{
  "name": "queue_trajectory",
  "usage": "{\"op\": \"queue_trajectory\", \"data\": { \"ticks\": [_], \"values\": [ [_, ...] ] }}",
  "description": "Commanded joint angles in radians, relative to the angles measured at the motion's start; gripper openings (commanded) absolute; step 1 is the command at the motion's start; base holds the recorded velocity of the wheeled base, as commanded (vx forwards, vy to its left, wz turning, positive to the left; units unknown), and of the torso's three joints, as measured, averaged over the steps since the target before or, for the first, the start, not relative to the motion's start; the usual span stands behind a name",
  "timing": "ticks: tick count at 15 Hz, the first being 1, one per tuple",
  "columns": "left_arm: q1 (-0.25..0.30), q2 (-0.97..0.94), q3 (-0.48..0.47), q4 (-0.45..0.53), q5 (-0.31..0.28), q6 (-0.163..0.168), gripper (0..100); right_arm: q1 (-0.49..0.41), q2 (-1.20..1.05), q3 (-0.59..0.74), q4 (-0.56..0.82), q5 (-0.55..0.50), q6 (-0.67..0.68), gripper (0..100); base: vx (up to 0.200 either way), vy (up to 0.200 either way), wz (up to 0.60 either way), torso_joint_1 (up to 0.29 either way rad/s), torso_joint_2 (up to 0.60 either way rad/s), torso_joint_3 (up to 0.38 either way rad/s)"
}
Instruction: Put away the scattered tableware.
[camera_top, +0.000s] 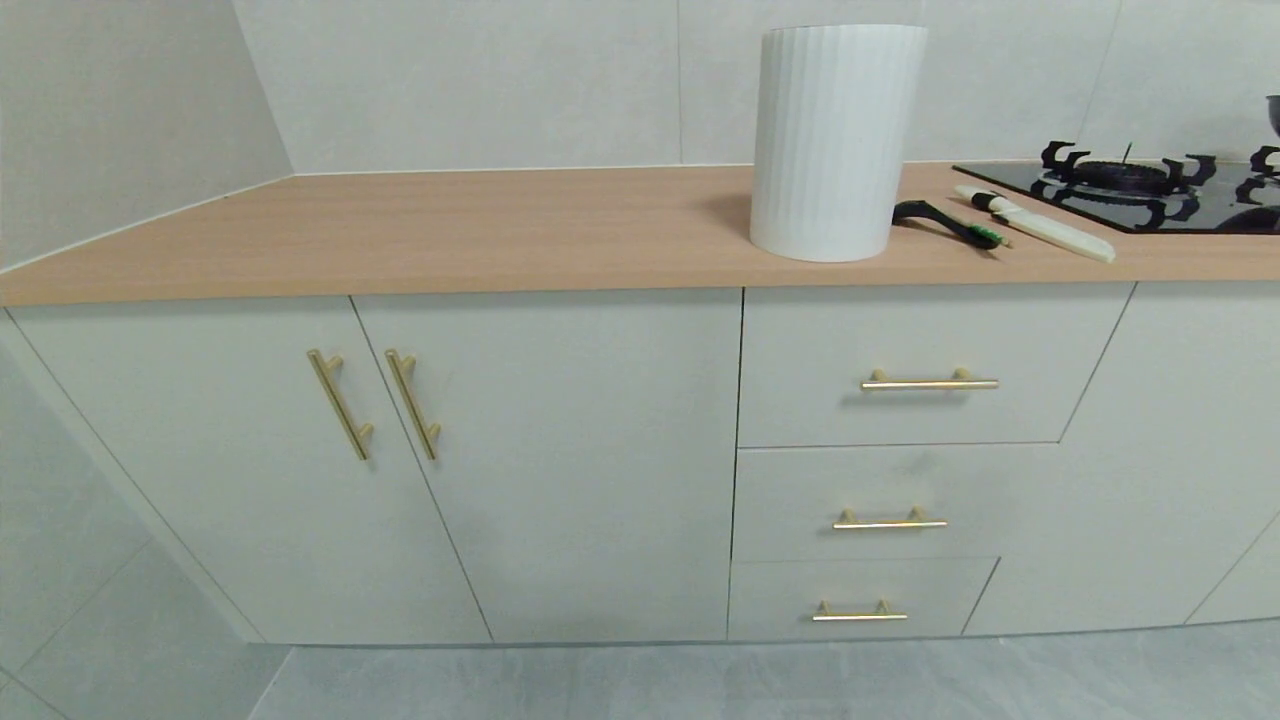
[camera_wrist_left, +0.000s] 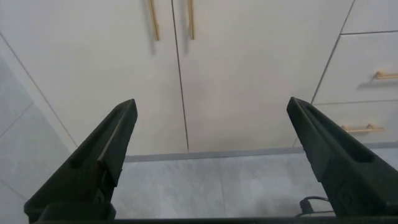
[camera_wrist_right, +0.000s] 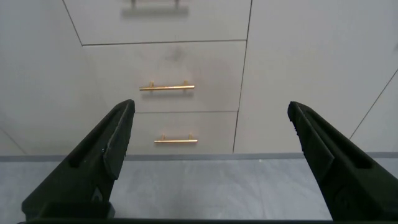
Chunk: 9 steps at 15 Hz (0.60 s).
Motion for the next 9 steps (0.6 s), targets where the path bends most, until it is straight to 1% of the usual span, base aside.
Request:
{"op": "queue_trajectory", "data": {
  "ticks": [1, 9],
  "values": [
    [0.001, 0.000, 0.000, 0.000, -0.001, 0.000, 100, 0.001, 0.001, 0.000, 0.000, 0.000, 0.000, 100, 0.000, 0.000, 0.00, 0.000, 0.00, 0.000],
    [0.001, 0.000, 0.000, 0.000, -0.001, 0.001, 100, 0.001, 0.001, 0.000, 0.000, 0.000, -0.003, 100, 0.000, 0.000, 0.00, 0.000, 0.00, 0.000]
  ]
}}
